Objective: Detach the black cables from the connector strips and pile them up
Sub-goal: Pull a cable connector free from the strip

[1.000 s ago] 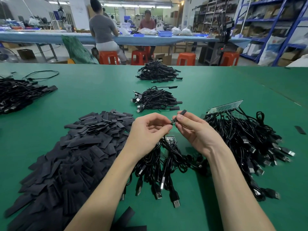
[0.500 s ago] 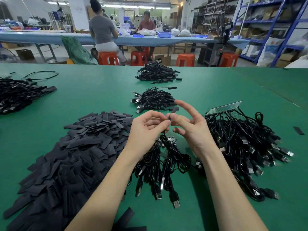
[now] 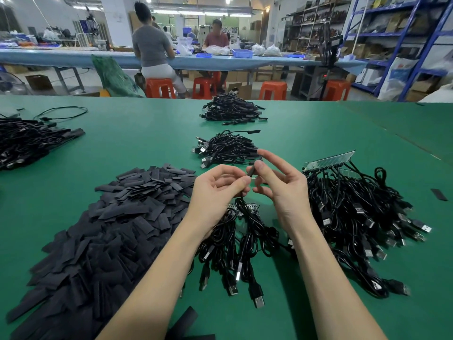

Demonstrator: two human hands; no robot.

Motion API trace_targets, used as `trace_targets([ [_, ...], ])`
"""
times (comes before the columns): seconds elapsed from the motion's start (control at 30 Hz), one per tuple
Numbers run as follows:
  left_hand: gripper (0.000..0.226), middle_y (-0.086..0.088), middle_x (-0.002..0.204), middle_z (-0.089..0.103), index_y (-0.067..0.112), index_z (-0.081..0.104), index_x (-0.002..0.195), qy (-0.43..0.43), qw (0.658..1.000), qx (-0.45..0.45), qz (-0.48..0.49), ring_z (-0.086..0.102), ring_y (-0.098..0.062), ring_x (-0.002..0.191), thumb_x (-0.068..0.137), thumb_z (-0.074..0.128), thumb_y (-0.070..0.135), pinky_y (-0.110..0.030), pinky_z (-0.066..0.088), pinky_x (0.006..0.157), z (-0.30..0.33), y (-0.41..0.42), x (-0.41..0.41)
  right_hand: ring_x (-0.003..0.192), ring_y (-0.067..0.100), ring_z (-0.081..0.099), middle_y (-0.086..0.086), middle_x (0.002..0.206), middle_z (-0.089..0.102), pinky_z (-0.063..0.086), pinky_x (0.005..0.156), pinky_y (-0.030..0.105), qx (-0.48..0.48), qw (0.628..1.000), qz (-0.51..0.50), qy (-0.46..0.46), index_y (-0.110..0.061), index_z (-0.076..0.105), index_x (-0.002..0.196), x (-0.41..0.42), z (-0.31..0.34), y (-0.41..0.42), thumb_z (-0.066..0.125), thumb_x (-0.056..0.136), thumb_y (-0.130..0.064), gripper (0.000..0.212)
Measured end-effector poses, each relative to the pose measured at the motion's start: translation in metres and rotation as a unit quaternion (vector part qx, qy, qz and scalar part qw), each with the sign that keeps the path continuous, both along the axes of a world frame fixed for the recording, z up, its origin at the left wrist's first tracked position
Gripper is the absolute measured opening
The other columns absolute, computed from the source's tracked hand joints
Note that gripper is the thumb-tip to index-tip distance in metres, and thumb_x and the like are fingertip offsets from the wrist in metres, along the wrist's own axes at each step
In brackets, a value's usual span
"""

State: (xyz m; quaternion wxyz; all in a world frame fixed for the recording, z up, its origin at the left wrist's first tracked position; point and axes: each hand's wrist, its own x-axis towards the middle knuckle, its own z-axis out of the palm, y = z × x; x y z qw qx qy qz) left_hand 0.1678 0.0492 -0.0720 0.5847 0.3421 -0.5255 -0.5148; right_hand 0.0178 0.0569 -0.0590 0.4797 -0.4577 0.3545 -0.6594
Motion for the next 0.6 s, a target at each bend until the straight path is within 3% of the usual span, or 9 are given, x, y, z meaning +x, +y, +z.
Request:
trace_targets([
  [0.23,0.008,-0.010,0.074,0.071,0.008,0.071,0.088,0.028,0.999,0.016,-0.016,0.067,-0.017,0.068,0.084,0.076,0.002,-0.023,0.055,0.070,-0.0021,0.0017,-0.0014,0.060,0.011,0.058,0.012,0.086,0.077,0.056,0.060,0.026,-0.035,0.996,-0.019,0.084,-0.025,0.077,0.115,-0.0056,0.0014,0.0019,0.076,0.090,-0.016,0.027],
  [0.6,0.010,-0.009,0.073,0.071,0.011,0.073,0.086,0.022,0.999,0.018,-0.018,0.067,-0.017,0.068,0.083,0.077,0.003,-0.023,0.055,0.070,-0.0030,0.0016,0.0008,0.055,0.011,0.056,0.006,0.090,0.079,0.049,0.054,0.019,-0.010,0.997,-0.015,0.081,-0.030,0.081,0.102,-0.0075,0.0064,0.0012,0.078,0.088,-0.018,0.018],
])
